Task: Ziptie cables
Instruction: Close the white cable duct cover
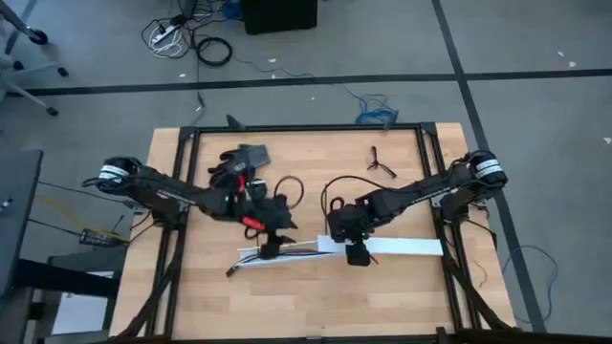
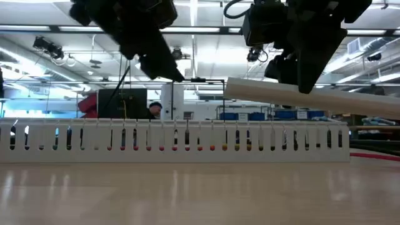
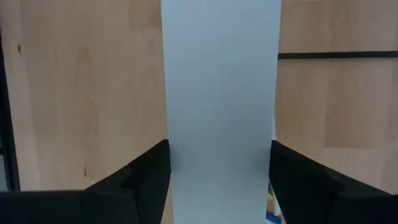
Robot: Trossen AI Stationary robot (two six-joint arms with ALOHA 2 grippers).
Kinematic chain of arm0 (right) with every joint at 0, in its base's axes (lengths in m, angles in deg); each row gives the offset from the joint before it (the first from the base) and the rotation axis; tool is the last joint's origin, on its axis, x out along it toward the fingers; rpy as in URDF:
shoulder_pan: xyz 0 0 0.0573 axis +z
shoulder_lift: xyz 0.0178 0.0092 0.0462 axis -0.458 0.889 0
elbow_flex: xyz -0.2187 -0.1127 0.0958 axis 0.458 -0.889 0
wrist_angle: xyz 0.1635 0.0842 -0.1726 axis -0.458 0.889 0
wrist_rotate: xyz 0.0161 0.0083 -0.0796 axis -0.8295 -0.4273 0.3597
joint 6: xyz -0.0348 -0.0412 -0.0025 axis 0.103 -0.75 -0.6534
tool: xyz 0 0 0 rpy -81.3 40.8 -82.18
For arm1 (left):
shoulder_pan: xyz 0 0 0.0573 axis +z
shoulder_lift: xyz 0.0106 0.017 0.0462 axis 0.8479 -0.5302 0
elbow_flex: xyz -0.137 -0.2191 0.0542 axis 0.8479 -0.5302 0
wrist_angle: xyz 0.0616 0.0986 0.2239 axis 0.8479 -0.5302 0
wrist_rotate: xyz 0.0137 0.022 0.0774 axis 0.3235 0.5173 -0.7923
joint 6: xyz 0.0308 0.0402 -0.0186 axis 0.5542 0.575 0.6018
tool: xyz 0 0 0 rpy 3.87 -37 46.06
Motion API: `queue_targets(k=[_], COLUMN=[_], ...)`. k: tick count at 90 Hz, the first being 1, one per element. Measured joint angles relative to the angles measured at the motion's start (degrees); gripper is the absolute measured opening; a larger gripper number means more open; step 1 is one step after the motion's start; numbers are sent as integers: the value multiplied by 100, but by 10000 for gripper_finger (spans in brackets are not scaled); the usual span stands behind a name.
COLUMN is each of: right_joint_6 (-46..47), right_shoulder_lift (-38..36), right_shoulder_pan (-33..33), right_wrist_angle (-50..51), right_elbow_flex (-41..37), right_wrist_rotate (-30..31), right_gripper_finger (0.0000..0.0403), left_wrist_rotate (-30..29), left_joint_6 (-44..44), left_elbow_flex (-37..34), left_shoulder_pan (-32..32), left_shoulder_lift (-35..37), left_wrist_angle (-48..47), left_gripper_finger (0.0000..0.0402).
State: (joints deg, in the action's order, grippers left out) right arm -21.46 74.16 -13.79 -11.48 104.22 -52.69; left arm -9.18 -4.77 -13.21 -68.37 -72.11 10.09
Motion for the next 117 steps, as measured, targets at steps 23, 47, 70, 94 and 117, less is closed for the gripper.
queue_targets(k=[23, 47, 70, 94, 117], right_joint_6=[-23, -184, -642, -908, -1026], right_shoulder_lift=[2, 2, 4, 4, 9], right_shoulder_pan=[8, 8, -39, -291, -388], right_wrist_angle=[-9, 153, 407, 556, 489], right_elbow_flex=[-2, -2, -2, -4, -4], right_wrist_rotate=[22, -45, -69, -204, -365], right_gripper_finger=[235, 236, 235, 234, 233], left_wrist_rotate=[164, 211, -228, -278, -202], left_joint_6=[390, 494, 745, 552, 483], left_elbow_flex=[-562, -837, -741, -738, -737], left_shoulder_pan=[-382, -402, -378, -312, -315], left_shoulder_lift=[-123, -584, -967, -1280, -1412], left_wrist_angle=[1080, 2099, 2308, 2451, 2748], left_gripper_finger=[218, 303, 347, 349, 349])
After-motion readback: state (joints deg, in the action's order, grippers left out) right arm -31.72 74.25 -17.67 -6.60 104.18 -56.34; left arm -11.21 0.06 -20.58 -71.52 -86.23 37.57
